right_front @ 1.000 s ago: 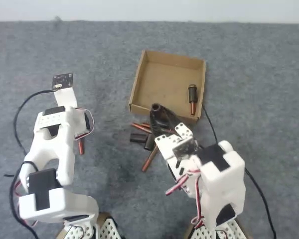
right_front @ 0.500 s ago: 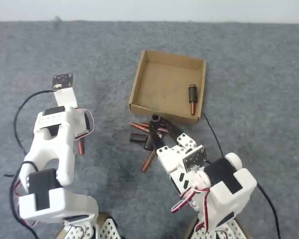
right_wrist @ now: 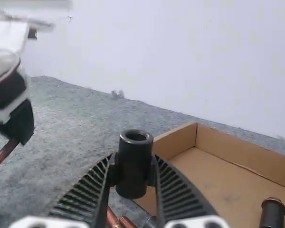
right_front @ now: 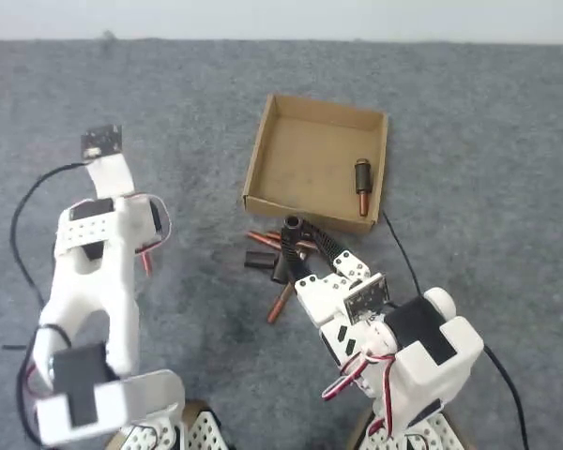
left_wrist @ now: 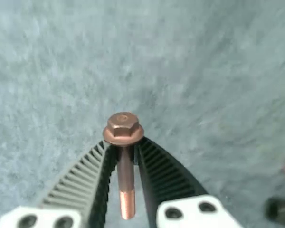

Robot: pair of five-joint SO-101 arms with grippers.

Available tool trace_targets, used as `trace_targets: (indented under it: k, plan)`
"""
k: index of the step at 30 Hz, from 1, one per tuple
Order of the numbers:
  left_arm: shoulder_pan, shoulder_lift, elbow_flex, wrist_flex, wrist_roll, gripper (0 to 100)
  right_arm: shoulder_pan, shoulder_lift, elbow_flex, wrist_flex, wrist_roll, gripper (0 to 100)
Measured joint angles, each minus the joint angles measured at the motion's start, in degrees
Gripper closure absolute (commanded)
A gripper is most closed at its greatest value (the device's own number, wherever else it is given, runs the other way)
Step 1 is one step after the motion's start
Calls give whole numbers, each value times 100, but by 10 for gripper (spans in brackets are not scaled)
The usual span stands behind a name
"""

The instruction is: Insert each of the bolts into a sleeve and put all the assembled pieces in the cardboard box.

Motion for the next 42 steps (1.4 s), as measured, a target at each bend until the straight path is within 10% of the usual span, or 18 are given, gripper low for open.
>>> trace_targets:
  k: [21,42]
  plan:
    - [1899,-2426,2286,-4519,448,989,0,0,0,0,0,993]
    - [4088,-5336,2620,-3112,448,989,0,0,0,0,0,993]
